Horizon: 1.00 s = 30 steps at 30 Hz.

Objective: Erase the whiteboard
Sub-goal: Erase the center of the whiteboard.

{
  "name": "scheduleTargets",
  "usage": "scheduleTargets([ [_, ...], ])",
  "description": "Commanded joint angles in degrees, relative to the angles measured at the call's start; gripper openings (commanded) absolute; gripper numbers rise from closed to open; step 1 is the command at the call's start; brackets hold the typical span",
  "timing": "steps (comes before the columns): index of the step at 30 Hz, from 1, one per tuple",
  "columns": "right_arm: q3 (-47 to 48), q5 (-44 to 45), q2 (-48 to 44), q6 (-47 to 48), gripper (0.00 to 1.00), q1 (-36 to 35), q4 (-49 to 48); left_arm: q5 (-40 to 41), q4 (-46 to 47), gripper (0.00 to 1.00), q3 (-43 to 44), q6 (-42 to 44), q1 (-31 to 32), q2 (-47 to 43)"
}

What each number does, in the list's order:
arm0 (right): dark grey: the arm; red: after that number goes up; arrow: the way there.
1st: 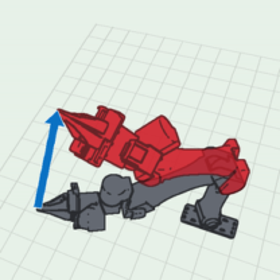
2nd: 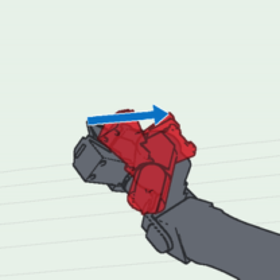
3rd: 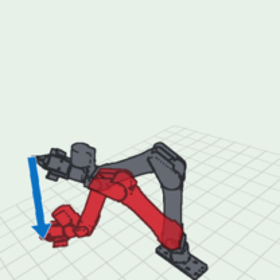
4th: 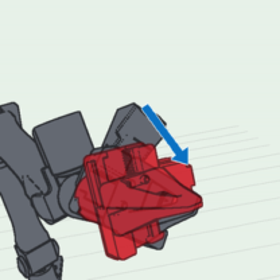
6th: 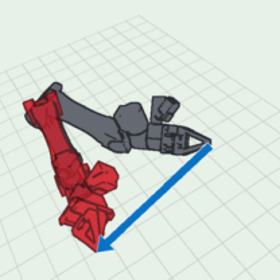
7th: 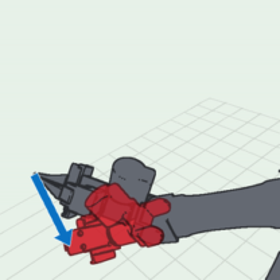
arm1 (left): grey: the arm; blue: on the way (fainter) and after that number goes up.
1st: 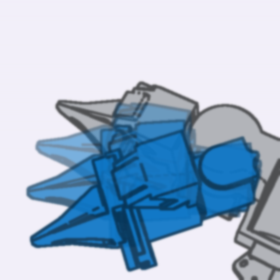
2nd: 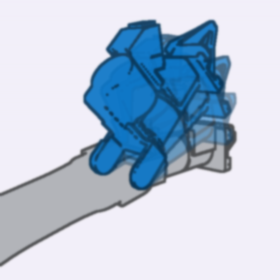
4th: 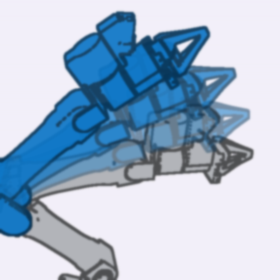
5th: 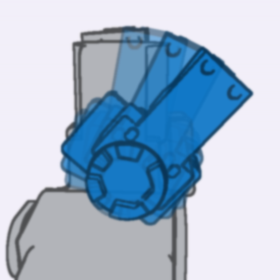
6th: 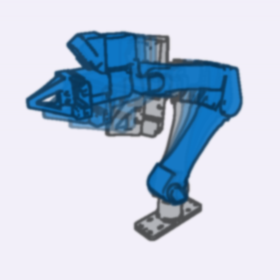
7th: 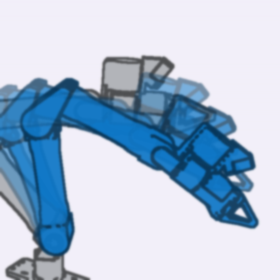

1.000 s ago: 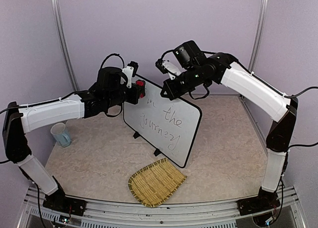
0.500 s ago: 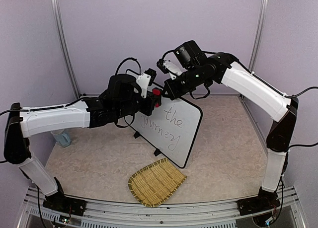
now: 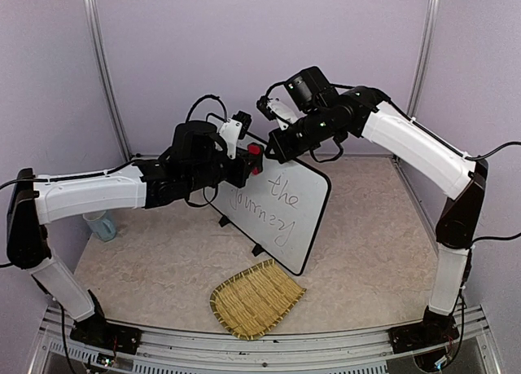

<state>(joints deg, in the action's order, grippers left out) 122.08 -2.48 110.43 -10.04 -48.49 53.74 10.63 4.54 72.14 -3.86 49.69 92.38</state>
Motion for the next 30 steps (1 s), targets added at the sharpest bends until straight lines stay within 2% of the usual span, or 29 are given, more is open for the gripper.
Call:
scheduleTargets([
  [1, -1.4, -5.5, 2.6, 8.5, 0.00, -3.4, 4.3, -1.9, 1.8, 0.17, -0.4, 0.3, -5.8, 2.8],
  [15, -1.4, -5.5, 2.7, 8.5, 0.00, -3.4, 4.4, -5.7, 1.3, 0.17, 0.6, 3.6, -8.5, 2.9],
  [30, -1.4, -5.7, 2.8, 8.5, 0.00, -3.4, 4.4, -7.6, 0.6, 0.17, -4.4, 3.7, -8.6, 4.8],
])
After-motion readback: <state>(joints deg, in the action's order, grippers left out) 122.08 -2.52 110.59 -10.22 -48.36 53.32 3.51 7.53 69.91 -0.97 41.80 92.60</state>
